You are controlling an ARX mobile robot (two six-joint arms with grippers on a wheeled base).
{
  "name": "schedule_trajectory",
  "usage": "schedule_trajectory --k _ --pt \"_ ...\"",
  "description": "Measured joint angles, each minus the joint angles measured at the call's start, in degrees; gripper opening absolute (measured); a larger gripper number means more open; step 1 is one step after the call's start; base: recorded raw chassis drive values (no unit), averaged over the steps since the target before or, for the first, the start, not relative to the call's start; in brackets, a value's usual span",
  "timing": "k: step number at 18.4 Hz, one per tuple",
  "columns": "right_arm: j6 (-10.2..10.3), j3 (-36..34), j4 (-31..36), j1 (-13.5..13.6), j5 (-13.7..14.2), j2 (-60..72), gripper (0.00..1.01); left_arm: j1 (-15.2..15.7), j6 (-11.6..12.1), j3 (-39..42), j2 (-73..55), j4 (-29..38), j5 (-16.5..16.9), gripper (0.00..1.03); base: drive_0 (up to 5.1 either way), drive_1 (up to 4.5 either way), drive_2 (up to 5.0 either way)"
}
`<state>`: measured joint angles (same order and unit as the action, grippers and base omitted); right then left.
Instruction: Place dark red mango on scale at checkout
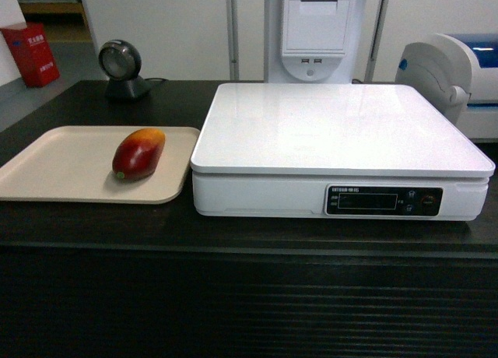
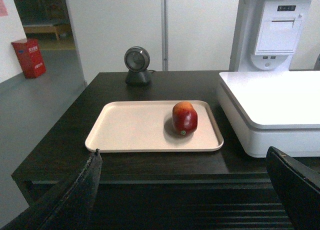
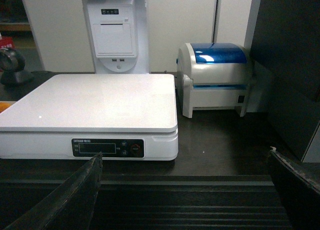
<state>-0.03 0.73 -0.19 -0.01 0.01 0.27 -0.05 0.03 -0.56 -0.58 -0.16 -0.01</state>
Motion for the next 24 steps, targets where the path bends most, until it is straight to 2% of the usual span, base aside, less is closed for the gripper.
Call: schedule_trajectory --k 5,6,7,8,9,10,11,13,15,16,19,20,21,22,24 --pt "0.0 0.0 0.0 0.0 0.0 0.0 0.98 0.0 0.0 0.0 0.0 0.0 0.0 0.98 0.0 0.00 0.0" --pt "0.0 0.0 0.0 0.0 0.0 0.0 0.98 -0.9 -1.0 -0.5 -0.4 -2.3 -1.7 0.98 0.0 0.00 0.0" --pt "0.0 0.0 0.0 0.0 0.1 0.0 0.98 -7.3 -8.2 -3.8 -6.4 -8.0 -14.9 0.98 0.0 0.00 0.0" --pt "0.0 0.0 0.0 0.0 -0.1 0.0 0.98 -11.6 -13.7 -6.5 -12.2 -5.9 -22.0 0.98 0.0 0.00 0.0" --pt "0.0 0.0 0.0 0.0 0.0 0.0 0.98 -12.9 -18.1 -9.6 -16.6 -1.1 -28.0 0.98 0.0 0.00 0.0" --pt "0.0 0.0 0.0 0.0 0.0 0.0 0.98 -12.1 -19.1 -11.5 -19.7 3.3 -28.7 0.98 0.0 0.00 0.0" --pt "0.0 0.0 0.0 0.0 0.0 0.0 0.98 -11.1 -19.1 -12.9 -23.7 7.8 -26.4 0.98 0.0 0.00 0.0" --pt "0.0 0.0 0.0 0.0 0.0 0.0 0.98 -9.0 -17.2 -15.0 -37.1 18.4 -20.7 0.98 0.0 0.00 0.0" --pt "0.0 0.0 0.0 0.0 0.0 0.0 0.98 -7.3 -12.9 -21.7 -54.5 29.4 -13.2 0.98 0.0 0.00 0.0" --pt "0.0 0.0 0.0 0.0 0.0 0.0 0.98 -7.2 -10.8 -26.1 -62.0 32.2 -10.8 0.98 0.0 0.00 0.0" --pt "0.0 0.0 0.0 0.0 0.0 0.0 0.98 -8.5 -4.7 -40.8 -85.2 27.8 -4.1 0.98 0.0 0.00 0.0" --pt "0.0 0.0 0.0 0.0 0.0 0.0 0.98 -8.6 -2.8 -45.8 -92.1 24.9 -2.7 0.98 0.0 0.00 0.0" --pt "0.0 0.0 0.0 0.0 0.0 0.0 0.98 -8.6 -0.9 -50.9 -98.2 22.0 -2.8 0.98 0.0 0.00 0.0" --pt "0.0 0.0 0.0 0.0 0.0 0.0 0.98 -7.9 0.0 -57.9 -105.0 17.6 -2.5 0.98 0.0 0.00 0.0" --pt "0.0 0.0 0.0 0.0 0.0 0.0 0.98 -6.6 0.2 -68.2 -113.7 11.9 -2.3 0.98 0.0 0.00 0.0"
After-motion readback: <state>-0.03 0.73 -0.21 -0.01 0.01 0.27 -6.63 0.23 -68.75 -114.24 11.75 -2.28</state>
